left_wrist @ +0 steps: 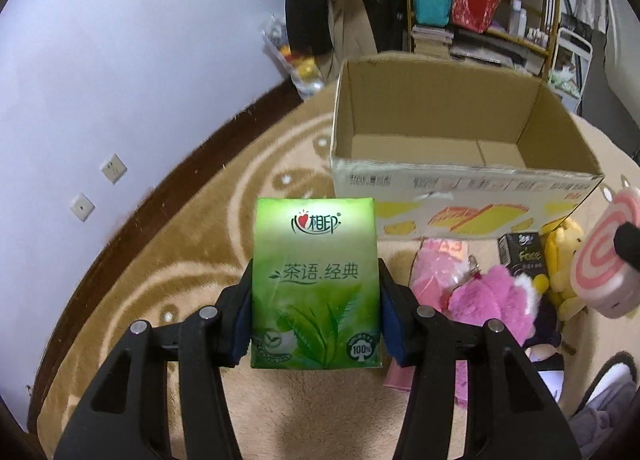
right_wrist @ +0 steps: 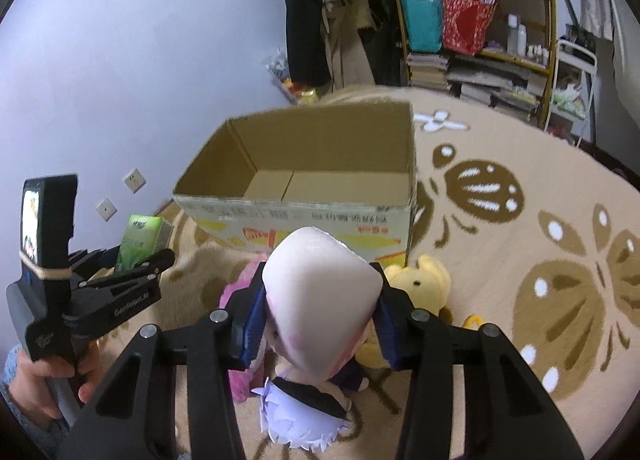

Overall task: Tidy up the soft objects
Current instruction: 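Grasp the green tissue pack with the left tool while the right tool grasps the marshmallow plush, then carry both items over the box and open both tools to drop them in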

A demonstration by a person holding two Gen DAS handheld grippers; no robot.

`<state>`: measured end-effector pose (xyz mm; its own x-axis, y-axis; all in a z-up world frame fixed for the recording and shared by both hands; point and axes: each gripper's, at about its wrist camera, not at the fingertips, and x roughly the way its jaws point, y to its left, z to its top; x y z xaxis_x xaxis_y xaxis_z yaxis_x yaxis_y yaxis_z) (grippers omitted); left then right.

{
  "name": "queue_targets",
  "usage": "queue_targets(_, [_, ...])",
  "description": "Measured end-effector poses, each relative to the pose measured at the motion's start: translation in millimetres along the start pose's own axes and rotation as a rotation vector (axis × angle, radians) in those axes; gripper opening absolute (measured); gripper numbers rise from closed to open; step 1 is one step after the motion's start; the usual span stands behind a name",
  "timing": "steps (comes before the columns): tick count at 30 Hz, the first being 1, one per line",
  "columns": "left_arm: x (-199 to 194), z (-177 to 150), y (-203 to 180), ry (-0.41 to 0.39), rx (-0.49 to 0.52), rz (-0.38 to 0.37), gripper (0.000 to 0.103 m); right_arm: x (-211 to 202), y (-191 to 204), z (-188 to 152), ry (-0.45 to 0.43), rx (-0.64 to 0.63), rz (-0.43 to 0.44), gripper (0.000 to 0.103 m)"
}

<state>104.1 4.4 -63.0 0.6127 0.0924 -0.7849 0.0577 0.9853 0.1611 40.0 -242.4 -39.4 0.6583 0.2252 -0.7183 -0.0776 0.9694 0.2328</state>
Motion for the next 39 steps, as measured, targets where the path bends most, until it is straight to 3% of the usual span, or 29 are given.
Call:
queue_targets(5, [-20.3,6.2,-3.0,-0.055,-0.018,-0.078,0.051,-10.6,-1.4,10.3,-0.053,-0.007,0.007,0.049])
queue_targets(14, [-46.7,36.1,-26.0,-0.245,0.085,-0.048,0.051,-14.3,-2.0,30.8,-0.107,-0.031,-0.003,0.049])
queue_targets(33, [-0.4,81.7,-38.2,-0.228,0.099,-0.06,0.051,8.3,-8.3,77.1,-0.143,-0.178,-0.05,0.051])
queue_targets(39, [17.7,90.6,-39.2,-0.211,0.092,-0.059,0.051,23.9,-18.7,86.4,-0.157,-0.176,-0.001,0.051])
